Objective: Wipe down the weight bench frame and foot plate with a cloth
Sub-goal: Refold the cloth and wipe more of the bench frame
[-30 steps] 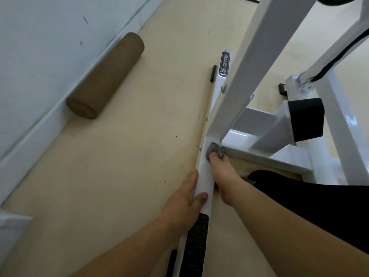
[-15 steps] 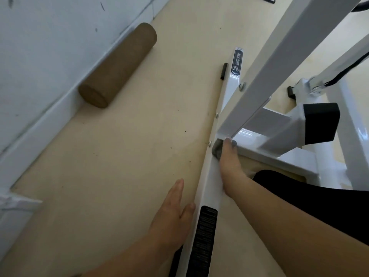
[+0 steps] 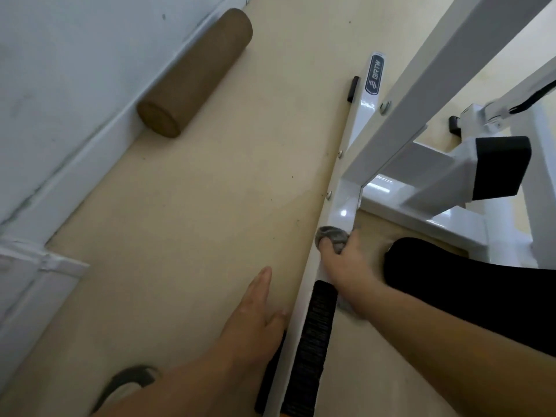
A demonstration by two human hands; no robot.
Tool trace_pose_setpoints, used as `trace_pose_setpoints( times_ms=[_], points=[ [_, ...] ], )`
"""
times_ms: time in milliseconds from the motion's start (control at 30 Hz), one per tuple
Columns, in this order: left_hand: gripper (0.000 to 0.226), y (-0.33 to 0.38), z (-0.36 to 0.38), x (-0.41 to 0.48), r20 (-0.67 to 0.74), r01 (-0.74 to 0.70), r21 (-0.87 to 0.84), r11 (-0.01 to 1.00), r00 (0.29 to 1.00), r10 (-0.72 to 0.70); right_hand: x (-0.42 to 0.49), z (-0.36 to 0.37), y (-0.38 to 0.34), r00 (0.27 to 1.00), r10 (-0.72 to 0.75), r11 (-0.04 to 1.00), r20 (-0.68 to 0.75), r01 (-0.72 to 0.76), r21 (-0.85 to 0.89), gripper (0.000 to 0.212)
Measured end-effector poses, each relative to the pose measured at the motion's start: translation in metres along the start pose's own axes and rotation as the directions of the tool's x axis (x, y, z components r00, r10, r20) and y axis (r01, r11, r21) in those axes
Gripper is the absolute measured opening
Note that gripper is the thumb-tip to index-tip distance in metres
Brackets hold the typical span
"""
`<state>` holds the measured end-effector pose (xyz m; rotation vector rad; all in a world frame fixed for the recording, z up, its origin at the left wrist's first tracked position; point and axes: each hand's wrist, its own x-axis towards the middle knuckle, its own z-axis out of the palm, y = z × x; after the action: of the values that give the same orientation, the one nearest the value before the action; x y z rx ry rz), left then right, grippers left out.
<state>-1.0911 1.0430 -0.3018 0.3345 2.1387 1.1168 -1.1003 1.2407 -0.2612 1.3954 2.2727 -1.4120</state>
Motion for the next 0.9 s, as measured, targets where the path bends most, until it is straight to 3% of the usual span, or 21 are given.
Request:
trace_pose_setpoints(
  times_ms=[100,200,367,567,667,733,833,900],
  points=[
    [0.078,0.003,0.0,-0.008,0.0,0.005,0.003,1.0,1.0,-0.005,0.017,-0.01,-0.009,0.995,0.061,0.996,0.078,-0.065,0.055,0.083],
    [0.079,0.004,-0.001,-0.018,0.006,0.006,0.042,0.999,1.0,-0.006,-0.035,0.012,0.013,0.998,-0.039,0.996,-0.053,0.043,0.077,0.076],
    [0.065,-0.005,0.004,-0.042,0.004,0.008,0.06,0.998,1.0,-0.008,-0.134,0.036,0.064,0.996,0.045,0.999,0.081,-0.046,0.006,0.077],
    [0.063,-0.023,0.011,-0.062,0.018,0.067,0.042,0.997,0.998,-0.067,-0.102,0.013,0.058,0.989,-0.001,0.996,0.147,-0.011,0.085,0.086],
    [0.065,-0.023,0.009,-0.066,0.015,0.074,0.043,0.996,0.997,-0.075,-0.106,0.008,0.052,0.978,0.056,0.985,0.201,-0.087,0.148,0.067],
    [0.066,-0.019,0.009,-0.064,-0.015,0.068,0.042,0.997,0.998,-0.067,-0.13,0.013,0.07,0.962,0.126,0.982,0.24,-0.155,0.104,0.059],
    [0.065,-0.014,0.011,-0.058,-0.022,0.052,0.058,0.997,0.998,-0.05,-0.172,0.029,0.098,0.935,0.153,0.988,0.32,-0.147,-0.042,0.068],
    [0.064,-0.013,0.016,-0.057,-0.011,0.049,0.059,0.997,0.999,-0.048,-0.171,0.035,0.099,0.951,0.143,0.989,0.275,-0.146,-0.008,0.073]
  ],
)
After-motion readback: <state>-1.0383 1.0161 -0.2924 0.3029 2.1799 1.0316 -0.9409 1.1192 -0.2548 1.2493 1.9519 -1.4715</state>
